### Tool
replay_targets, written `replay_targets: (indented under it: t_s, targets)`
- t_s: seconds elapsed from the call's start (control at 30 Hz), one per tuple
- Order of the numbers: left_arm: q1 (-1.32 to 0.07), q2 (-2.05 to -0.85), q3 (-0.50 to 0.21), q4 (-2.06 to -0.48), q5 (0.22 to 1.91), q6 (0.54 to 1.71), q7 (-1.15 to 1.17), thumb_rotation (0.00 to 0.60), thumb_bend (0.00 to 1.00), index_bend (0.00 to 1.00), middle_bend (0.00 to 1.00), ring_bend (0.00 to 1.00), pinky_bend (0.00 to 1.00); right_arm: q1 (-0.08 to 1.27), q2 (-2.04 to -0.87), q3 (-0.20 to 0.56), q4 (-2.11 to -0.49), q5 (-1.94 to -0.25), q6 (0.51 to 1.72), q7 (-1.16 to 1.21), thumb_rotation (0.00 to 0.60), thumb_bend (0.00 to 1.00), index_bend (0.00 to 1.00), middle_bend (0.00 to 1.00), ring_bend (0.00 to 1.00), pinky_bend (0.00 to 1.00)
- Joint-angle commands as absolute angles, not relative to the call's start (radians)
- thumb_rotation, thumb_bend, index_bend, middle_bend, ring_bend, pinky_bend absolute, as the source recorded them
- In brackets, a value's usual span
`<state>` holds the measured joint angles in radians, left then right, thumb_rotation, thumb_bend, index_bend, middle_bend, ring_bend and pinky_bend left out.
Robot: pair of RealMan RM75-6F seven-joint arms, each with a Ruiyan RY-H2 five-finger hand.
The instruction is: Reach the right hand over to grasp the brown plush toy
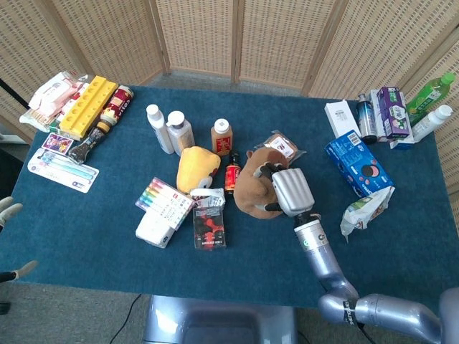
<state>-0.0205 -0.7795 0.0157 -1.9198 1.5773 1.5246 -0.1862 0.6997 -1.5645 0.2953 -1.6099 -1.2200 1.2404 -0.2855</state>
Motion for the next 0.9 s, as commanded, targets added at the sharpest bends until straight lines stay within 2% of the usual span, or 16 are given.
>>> replay_targets:
  t_s: [0.03, 0.5, 0.9]
  targets:
    - [-0.02, -0.779, 0.018, -1.922, 1.582, 1.524, -0.186, 0.6, 0.0, 0.12, 0.0, 0.0, 0.0, 0.693, -1.491, 0.339, -1.719, -1.237, 1.276, -0.34, 0.6, 0.04, 0.52, 0.77, 0.51, 0.77]
    - [-0.02, -0.778, 0.02, -1.927, 1.591, 1.527, -0.193, 0.6, 0.0, 0.12, 0.0, 0.0, 0.0, 0.744, -1.369, 0.468, -1.974, -1.182, 1.313, -0.514, 0.6, 0.06, 0.53, 0.78, 0.51, 0.77]
    - [-0.018, -0.775, 0.02, -1.927, 1.596, 1.534, -0.198, 0.6, 0.0, 0.12, 0.0, 0.0, 0.0, 0.771, -1.348, 0.483, -2.035, -1.134, 1.337, -0.569, 0.6, 0.06, 0.53, 0.78, 0.51, 0.77]
